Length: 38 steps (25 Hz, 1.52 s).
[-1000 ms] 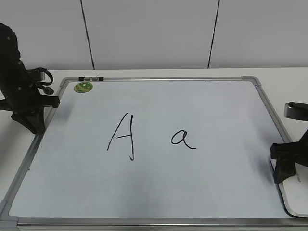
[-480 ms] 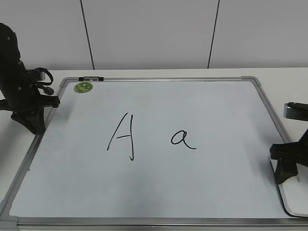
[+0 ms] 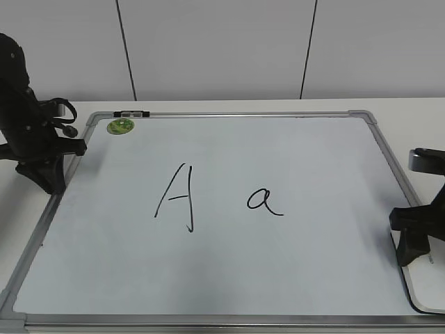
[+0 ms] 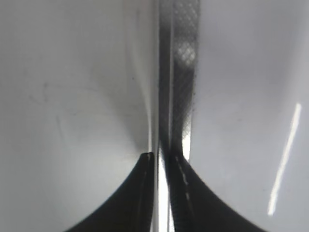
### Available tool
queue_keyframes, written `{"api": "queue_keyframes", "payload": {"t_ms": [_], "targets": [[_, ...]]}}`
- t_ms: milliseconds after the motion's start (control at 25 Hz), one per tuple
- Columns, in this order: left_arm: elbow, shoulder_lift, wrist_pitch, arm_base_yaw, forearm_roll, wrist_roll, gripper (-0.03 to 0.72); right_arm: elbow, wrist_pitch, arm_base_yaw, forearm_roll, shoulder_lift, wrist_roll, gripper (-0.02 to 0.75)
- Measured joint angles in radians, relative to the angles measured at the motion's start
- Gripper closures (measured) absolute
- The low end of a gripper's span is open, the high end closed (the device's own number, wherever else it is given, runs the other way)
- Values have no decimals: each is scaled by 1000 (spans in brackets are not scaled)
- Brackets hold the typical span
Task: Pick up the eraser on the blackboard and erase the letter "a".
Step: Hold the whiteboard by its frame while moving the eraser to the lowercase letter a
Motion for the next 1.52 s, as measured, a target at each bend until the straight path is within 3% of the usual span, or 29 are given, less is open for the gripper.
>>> {"api": "queue_keyframes", "payload": {"t_ms": [1280,1520], "targets": [[0,0,-1,0,-6,0,603,-3,4,0,-2,2,-13,210],[0,0,-1,0,-8,0,603,-73,114,0,-4,29,-24,212]]}}
